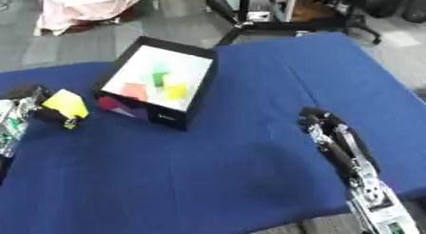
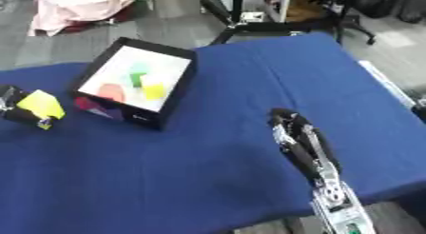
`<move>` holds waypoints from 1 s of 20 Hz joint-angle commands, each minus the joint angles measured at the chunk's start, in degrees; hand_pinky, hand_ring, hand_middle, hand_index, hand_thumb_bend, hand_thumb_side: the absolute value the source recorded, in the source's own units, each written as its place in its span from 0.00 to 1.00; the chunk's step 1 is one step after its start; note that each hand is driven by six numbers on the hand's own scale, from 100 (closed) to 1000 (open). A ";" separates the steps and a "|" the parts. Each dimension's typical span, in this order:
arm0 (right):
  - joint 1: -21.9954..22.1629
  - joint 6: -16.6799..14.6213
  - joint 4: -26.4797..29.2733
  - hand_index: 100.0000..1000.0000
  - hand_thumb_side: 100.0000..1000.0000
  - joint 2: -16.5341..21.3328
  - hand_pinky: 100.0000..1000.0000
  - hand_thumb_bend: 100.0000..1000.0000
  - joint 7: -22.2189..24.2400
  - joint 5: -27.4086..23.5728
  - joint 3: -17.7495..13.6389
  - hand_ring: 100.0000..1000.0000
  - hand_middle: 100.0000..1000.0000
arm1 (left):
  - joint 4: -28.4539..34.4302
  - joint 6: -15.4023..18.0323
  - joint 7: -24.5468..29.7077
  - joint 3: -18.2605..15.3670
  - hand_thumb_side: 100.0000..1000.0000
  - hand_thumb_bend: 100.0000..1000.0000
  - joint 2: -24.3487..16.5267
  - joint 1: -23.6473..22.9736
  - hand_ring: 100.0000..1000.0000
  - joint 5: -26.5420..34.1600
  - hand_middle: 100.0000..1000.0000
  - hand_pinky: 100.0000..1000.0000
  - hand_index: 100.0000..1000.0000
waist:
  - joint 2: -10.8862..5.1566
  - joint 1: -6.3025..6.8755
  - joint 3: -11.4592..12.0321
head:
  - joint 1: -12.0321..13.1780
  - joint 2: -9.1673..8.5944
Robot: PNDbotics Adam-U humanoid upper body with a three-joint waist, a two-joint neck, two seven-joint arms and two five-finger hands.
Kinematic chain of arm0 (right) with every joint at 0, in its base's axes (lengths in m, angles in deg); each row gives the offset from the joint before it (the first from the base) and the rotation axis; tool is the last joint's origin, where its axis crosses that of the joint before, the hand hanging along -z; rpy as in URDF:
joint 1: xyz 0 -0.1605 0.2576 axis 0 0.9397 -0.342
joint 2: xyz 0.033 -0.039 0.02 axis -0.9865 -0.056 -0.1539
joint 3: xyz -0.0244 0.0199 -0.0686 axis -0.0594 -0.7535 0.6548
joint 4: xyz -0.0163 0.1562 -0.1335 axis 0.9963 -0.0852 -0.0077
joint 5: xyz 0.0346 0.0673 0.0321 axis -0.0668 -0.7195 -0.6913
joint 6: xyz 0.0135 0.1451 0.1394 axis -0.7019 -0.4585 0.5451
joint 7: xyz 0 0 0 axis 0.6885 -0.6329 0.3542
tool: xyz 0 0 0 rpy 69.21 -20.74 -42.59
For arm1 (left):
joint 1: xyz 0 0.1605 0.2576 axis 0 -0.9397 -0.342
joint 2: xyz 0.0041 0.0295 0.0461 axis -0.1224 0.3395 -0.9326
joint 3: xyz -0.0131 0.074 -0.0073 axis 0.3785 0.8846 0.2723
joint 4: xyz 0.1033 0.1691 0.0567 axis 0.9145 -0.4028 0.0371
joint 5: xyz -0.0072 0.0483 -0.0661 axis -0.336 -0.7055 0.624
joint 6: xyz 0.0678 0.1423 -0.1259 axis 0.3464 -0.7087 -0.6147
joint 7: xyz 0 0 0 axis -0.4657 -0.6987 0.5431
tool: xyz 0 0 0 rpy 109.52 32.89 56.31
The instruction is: Pick up objects on the table and place them in the box.
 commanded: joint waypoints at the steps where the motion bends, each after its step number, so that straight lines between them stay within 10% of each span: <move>1: -0.71 0.04 0.69 0.78 0.57 0.59 0.77 0.00 -0.13 -0.01 -0.27 0.75 0.73 | 1.17 -0.59 -3.70 -0.46 0.26 0.40 -0.97 1.03 0.33 1.42 0.32 0.56 0.50 | -0.60 -0.63 -0.07 | 0.07 -0.11; 11: -0.38 0.07 0.51 0.78 0.57 0.88 0.77 0.00 0.01 -0.05 -0.10 0.75 0.73 | 18.26 0.18 -4.82 4.00 0.30 0.41 -5.04 8.41 0.31 0.52 0.30 0.57 0.49 | -1.11 -0.51 0.16 | 0.21 -0.11; 20: -0.66 0.06 0.44 0.78 0.57 0.39 0.77 0.00 0.43 -0.24 0.28 0.75 0.73 | 12.42 3.06 -2.56 5.94 0.36 0.46 7.26 14.02 0.39 -5.46 0.38 0.61 0.57 | -1.00 -1.05 -1.30 | 0.80 -0.11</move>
